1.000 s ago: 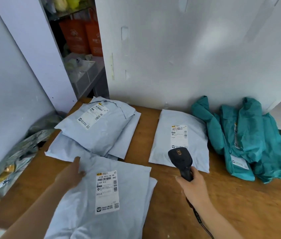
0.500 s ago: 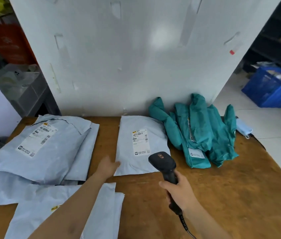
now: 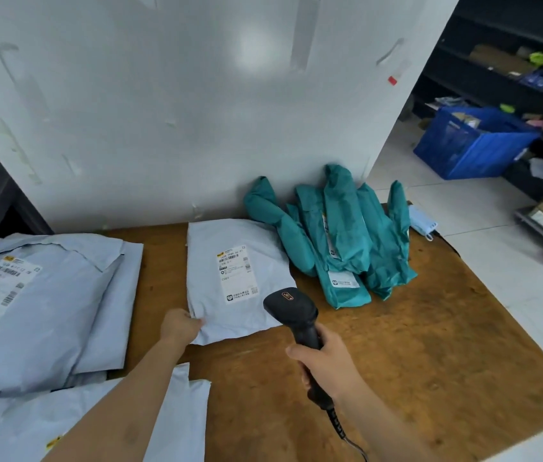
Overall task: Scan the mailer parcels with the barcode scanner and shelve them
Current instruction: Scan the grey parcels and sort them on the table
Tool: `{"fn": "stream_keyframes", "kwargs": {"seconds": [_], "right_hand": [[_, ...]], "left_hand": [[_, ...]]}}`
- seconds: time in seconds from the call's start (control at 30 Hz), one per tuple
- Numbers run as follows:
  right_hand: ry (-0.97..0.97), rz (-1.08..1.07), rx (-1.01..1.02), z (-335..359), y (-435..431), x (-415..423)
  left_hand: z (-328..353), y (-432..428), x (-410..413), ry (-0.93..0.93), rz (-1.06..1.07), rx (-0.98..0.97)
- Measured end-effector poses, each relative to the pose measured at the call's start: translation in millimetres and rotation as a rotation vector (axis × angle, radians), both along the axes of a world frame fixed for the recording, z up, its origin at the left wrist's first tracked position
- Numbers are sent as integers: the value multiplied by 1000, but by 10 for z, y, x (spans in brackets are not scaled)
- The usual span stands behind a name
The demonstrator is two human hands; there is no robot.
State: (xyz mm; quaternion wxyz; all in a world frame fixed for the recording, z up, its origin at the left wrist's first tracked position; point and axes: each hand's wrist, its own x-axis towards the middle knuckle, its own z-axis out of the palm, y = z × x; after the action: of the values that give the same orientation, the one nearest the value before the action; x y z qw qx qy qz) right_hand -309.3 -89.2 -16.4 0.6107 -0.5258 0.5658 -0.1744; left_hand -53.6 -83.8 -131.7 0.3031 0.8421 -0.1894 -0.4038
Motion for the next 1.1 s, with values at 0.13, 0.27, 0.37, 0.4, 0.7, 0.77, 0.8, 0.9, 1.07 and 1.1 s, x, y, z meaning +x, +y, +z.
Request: {"fn": "stream_keyframes", "kwargs": {"seconds": [0.13, 0.27, 0.37, 0.4, 0.7, 0.77, 0.8, 0.9, 1.07, 1.1], "right_hand": [[-29, -18, 33, 38, 31, 49], [-103, -11, 103, 93, 68, 130], [-102, 7, 129, 87, 90, 201], [-94, 20, 136, 79, 105, 224], [42, 173, 44, -19, 109, 460], [71, 179, 19, -60, 95, 499], [73, 178, 17, -74, 90, 513], [64, 163, 38, -99, 90, 535], [63, 153, 45, -115, 98, 546], [65, 152, 45, -117, 101, 545]], "left_hand": [[87, 200, -34, -21, -190, -97], [164, 509, -134, -43, -415, -136], [104, 725, -141, -83, -544, -19], [105, 759, -138, -95, -547, 5], [95, 622, 18, 142, -22, -80], [92, 623, 8, 160, -21, -78], [116, 626, -14, 163, -22, -80], [110, 640, -4, 149, -47, -57], [106, 675, 2, 153, -141, -12], [115, 673, -14, 158, -142, -8]]}}
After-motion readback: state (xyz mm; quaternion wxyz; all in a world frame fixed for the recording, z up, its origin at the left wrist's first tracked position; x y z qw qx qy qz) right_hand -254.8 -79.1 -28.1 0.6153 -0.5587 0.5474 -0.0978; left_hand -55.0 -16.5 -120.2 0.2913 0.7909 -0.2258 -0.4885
